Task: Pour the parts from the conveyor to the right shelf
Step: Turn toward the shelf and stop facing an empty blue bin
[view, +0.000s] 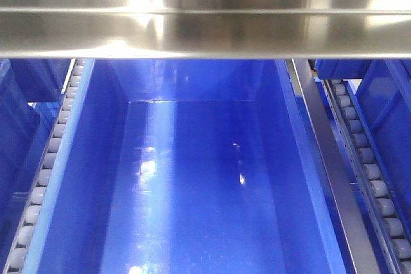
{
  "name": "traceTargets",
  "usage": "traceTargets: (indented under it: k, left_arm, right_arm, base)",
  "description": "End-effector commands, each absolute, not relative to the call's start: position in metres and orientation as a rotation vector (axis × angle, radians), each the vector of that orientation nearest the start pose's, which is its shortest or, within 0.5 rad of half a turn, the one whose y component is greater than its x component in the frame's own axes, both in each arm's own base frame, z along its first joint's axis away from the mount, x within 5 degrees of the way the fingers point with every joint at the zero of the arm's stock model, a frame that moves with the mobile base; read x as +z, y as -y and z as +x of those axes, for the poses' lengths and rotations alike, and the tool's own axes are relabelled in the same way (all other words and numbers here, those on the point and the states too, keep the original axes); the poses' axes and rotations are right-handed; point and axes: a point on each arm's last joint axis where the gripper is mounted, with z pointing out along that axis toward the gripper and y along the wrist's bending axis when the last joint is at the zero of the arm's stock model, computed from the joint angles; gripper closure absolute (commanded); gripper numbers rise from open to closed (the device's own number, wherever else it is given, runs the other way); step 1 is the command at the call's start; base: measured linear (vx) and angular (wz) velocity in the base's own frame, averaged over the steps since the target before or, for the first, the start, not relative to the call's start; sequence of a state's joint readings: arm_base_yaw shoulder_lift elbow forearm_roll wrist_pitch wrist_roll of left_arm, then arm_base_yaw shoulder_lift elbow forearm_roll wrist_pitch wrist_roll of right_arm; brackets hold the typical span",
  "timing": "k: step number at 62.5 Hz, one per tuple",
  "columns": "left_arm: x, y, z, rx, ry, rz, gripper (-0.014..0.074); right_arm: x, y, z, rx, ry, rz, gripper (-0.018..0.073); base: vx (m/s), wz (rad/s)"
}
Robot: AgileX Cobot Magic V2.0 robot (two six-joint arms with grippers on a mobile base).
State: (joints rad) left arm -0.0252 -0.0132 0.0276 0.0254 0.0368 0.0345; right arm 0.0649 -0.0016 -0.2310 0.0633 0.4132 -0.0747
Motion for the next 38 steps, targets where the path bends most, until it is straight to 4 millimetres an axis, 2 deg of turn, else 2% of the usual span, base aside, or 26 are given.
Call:
traceTargets:
  k: [1,38]
  left_arm:
    - [0.1986,0.0015,0.0563,0.023,-1.473,0.06,0.0603]
    - [0.1986,0.0015,0.0563,0.023,-1.473,0.06,0.0603]
  right_arm:
    - [0.2676,-0.0044,0.0385,0.052,-1.566,-0.083,0.0564]
    - [0.2676,-0.0044,0.0385,0.052,-1.566,-0.083,0.0564]
  base:
    - [0.02,-0.01]
    - [0.0,0.0]
